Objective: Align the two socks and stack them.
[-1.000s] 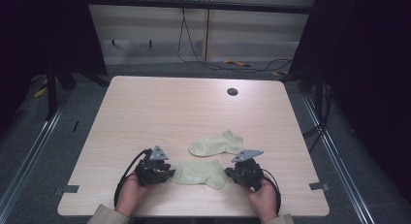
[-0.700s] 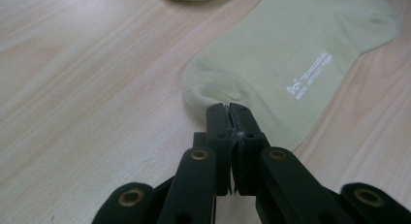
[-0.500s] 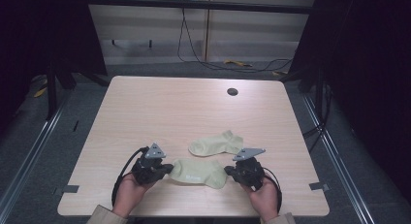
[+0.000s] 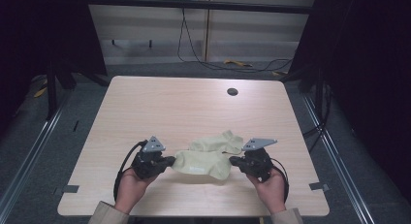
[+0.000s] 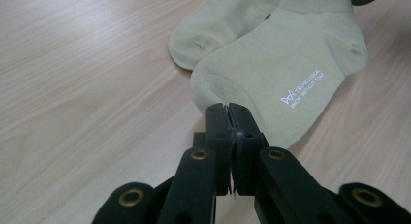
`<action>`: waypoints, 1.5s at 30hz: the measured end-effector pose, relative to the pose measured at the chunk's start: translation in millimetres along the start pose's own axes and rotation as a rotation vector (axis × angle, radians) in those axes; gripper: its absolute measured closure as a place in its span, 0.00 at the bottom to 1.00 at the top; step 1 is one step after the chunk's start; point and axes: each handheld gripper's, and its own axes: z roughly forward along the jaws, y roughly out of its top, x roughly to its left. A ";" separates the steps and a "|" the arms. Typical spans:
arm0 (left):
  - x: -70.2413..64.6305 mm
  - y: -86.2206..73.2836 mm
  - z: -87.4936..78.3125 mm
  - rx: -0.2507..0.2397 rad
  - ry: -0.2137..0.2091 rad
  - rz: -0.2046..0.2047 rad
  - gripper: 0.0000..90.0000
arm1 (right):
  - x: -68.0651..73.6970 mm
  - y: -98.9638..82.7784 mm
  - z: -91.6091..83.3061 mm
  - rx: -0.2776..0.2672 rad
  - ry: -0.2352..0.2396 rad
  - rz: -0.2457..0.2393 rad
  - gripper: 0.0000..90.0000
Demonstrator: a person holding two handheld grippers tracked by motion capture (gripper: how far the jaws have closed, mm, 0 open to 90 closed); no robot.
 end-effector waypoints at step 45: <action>4.4 38.5 83.4 -0.024 0.049 -0.082 0.98 | -94.5 40.2 28.8 0.146 -0.090 0.023 0.97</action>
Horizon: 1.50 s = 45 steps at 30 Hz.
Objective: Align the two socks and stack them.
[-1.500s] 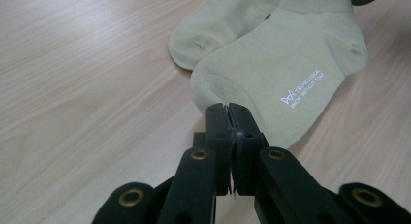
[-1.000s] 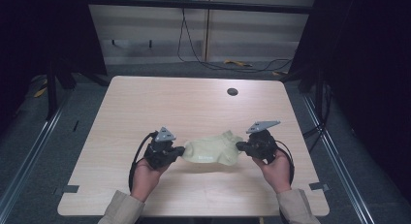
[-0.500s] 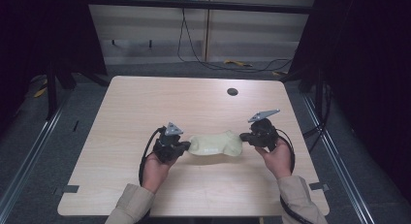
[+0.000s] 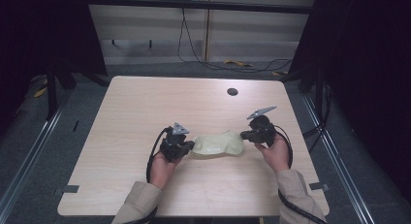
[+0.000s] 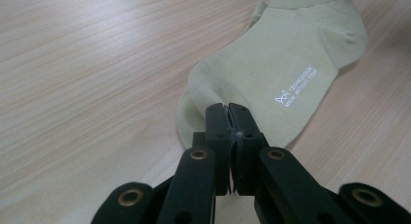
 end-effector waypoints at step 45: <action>0.3 -8.7 21.9 0.051 0.026 -0.001 0.97 | -9.6 0.1 24.8 0.015 -0.052 0.027 0.96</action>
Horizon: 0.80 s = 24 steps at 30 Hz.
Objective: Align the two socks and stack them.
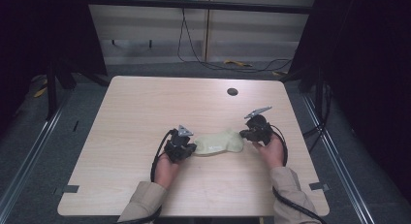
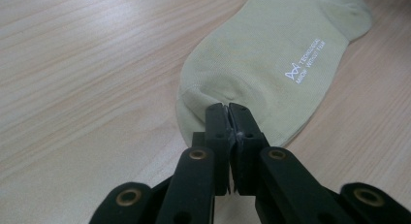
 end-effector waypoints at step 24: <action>13.2 2.0 -19.0 -0.064 0.043 -0.065 0.77 | 36.3 -17.0 -10.1 -0.069 0.000 -0.109 0.94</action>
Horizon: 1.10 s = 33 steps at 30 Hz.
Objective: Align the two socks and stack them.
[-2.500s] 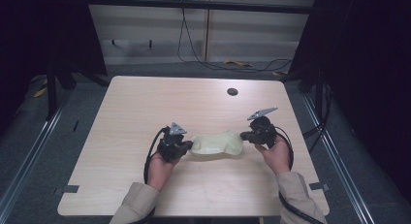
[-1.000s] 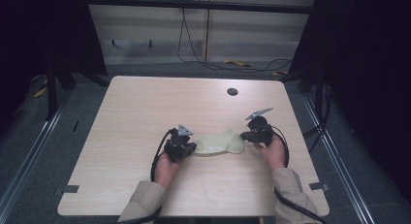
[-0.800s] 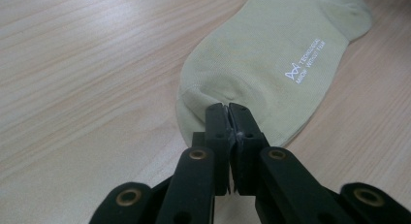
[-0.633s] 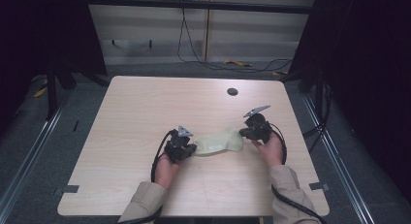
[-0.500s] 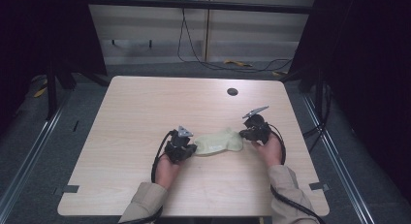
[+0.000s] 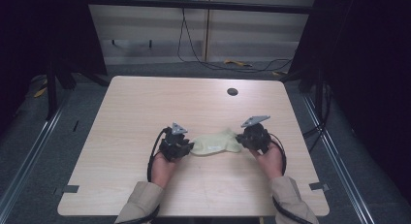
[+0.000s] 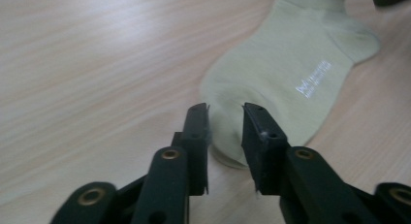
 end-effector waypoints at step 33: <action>-4.5 2.0 20.1 0.135 -0.036 -0.006 0.89 | 14.3 -24.5 6.1 0.006 -0.022 0.031 0.95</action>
